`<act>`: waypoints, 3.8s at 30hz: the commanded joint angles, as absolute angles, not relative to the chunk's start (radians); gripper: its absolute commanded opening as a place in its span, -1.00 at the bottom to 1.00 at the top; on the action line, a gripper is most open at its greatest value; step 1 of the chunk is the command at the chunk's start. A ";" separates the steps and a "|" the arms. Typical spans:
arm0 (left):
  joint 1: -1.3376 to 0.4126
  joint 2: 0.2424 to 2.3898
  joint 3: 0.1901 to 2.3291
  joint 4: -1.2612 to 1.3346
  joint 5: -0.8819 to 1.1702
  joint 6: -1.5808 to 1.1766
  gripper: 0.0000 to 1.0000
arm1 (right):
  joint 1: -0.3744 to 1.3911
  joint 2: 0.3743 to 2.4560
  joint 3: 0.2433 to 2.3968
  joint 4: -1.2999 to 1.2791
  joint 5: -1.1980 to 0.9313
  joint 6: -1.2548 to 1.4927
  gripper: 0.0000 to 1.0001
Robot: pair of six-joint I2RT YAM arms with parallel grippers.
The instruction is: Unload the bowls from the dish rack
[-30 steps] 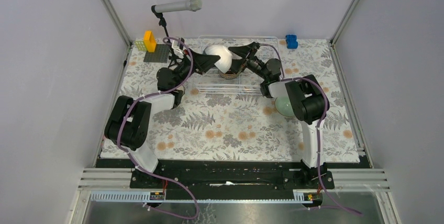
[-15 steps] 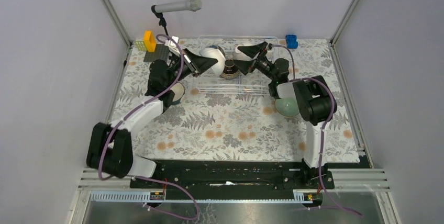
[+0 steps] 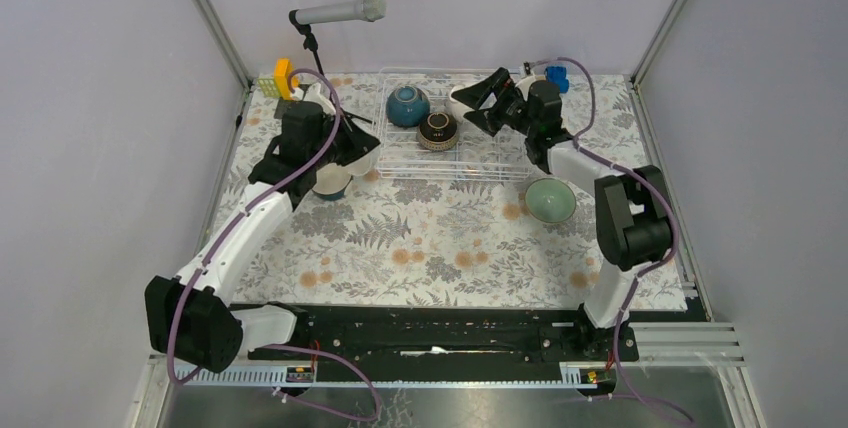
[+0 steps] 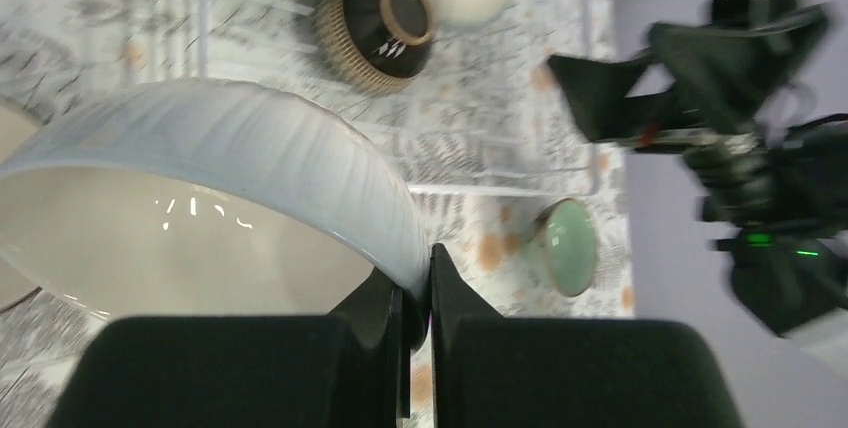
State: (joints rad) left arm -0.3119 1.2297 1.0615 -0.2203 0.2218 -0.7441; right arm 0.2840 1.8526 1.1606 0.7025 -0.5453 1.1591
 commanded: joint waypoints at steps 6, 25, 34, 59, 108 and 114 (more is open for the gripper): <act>-0.433 1.226 1.151 -0.507 0.091 -0.576 -1.00 | 0.285 1.623 1.200 0.258 -0.244 0.682 1.00; -0.617 1.454 1.119 -0.667 -0.160 -0.574 -1.00 | 0.299 1.513 1.172 0.154 -0.120 0.510 0.99; -0.646 1.664 1.215 -0.677 -0.134 -0.494 -1.00 | 0.319 1.487 1.132 0.176 -0.081 0.449 0.99; -0.663 1.570 1.234 -0.654 -0.139 -0.472 0.13 | 0.319 1.662 1.217 0.173 -0.110 0.495 0.99; -0.400 1.105 0.964 -0.204 -0.047 -0.644 0.98 | 0.319 2.216 1.777 0.070 -0.021 0.559 0.84; -0.400 1.110 0.955 -0.191 -0.031 -0.648 0.97 | 0.319 2.223 1.778 0.073 -0.035 0.556 0.47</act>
State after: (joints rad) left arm -0.4019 1.1255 0.9623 -0.2581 -0.0525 -0.6384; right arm 0.3115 2.2143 1.7641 0.0532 -0.0029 0.5491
